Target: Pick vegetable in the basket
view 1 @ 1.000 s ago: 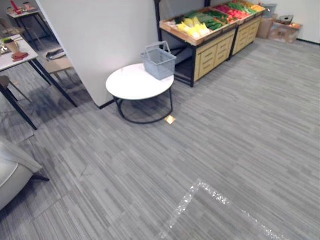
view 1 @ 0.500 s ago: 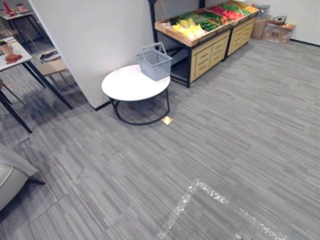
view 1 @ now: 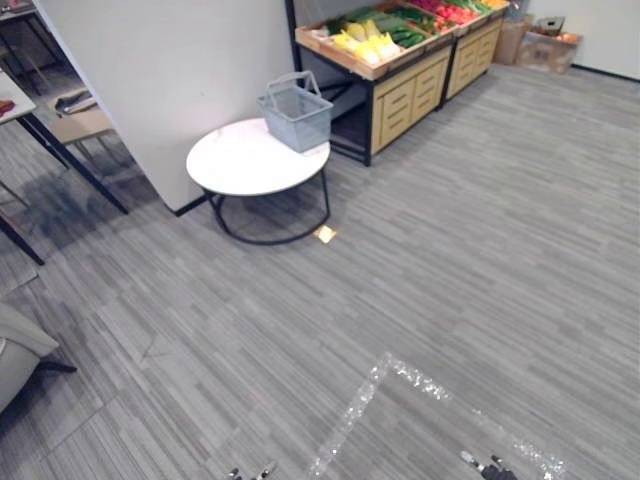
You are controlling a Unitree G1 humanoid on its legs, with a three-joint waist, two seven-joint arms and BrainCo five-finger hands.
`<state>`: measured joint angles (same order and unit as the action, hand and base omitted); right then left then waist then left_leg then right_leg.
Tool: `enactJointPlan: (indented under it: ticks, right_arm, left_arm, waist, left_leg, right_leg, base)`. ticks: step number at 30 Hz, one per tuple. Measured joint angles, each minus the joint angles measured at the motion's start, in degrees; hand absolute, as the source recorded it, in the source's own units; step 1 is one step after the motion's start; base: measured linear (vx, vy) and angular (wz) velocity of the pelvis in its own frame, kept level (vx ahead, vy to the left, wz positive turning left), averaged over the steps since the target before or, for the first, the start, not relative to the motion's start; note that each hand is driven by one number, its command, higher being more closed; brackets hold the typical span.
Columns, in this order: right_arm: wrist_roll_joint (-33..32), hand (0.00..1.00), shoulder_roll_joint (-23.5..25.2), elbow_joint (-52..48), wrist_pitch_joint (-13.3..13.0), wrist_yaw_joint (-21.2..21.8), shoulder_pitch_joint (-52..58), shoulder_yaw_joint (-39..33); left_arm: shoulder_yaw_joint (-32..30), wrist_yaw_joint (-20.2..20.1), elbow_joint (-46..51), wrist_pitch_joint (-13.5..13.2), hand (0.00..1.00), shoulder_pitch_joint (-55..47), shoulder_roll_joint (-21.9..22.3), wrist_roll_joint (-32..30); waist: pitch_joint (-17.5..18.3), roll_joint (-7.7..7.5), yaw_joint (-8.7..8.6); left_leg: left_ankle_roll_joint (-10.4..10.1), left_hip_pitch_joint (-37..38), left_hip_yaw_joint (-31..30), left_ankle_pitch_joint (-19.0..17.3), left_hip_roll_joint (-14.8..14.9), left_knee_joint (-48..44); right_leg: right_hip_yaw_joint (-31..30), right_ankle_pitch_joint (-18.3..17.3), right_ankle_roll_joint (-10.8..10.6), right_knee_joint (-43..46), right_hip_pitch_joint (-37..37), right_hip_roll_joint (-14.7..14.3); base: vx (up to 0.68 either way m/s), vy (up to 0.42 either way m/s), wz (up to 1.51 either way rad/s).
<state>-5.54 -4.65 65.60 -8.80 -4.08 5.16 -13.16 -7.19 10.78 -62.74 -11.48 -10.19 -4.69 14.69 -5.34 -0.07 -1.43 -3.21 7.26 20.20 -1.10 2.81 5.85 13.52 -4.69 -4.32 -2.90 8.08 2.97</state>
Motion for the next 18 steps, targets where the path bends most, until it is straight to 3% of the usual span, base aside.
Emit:
enactJointPlan:
  ticks: [8,12,14,15,17,18]
  right_arm:
    - [0.6,0.0,0.0,0.4,1.0,0.8,-0.6,-2.3]
    - [0.6,0.0,0.0,0.3,1.2,0.4,-3.0,-2.8]
    - [0.6,0.0,0.1,0.3,1.2,0.1,-3.0,-2.6]
    - [0.6,0.0,0.1,0.3,1.2,-0.1,-2.8,-2.1]
    - [0.6,0.0,-0.2,0.3,1.1,-0.3,-1.6,-0.8]
    - [0.6,0.0,-0.6,0.3,1.1,-0.4,-1.2,-0.4]
  left_arm:
    - [-0.2,-0.4,-1.2,0.9,0.0,1.3,0.0,0.0]
    - [-0.2,-0.3,-1.0,0.9,0.0,2.7,-0.4,0.0]
    - [-0.6,0.0,-0.8,0.9,0.0,3.6,-1.0,0.0]
    - [-1.2,0.1,-0.5,0.9,0.0,3.5,-1.1,0.0]
    - [-2.5,0.1,0.6,0.9,0.0,3.3,-1.7,0.0]
    - [-2.7,0.1,0.9,0.9,0.0,3.0,-1.3,0.1]
  waist:
    - [-0.8,0.51,-0.05]
    - [-3.3,0.34,-0.08]
    - [-4.2,-0.66,0.13]
    - [-4.7,-0.74,0.22]
    - [-5.7,-0.79,0.07]
    - [-6.0,-0.33,0.33]
  left_leg:
    - [-0.2,-0.3,0.3,-0.2,0.2,0.0]
    - [-0.3,-2.2,2.0,-0.1,1.1,-0.6]
    - [-1.0,-5.9,2.4,-4.0,2.9,-9.1]
    - [-2.0,-8.9,2.7,-7.4,5.3,-18.0]
    - [-2.2,-16.4,2.5,-7.9,11.3,-38.8]
    - [-1.6,-17.4,2.6,-7.5,13.0,-42.6]
  right_leg:
    - [-0.1,0.0,0.0,0.4,-0.5,-0.1]
    - [-1.2,-3.1,1.8,8.4,-6.6,0.0]
    - [-1.3,-5.1,2.3,10.5,-7.9,0.3]
    - [-1.0,-6.1,3.2,10.8,-7.4,-0.1]
    - [-0.3,-6.9,4.1,10.3,-4.3,-1.4]
    - [-0.5,-7.0,4.2,10.0,-3.2,-2.0]
  base:
    - [0.0,-0.003,-0.01]
    - [-0.04,-0.023,-0.2]
    - [-0.01,-0.08,-0.08]
    - [0.04,-0.158,0.05]
    - [0.08,-0.166,0.08]
    - [0.12,-0.071,-0.11]
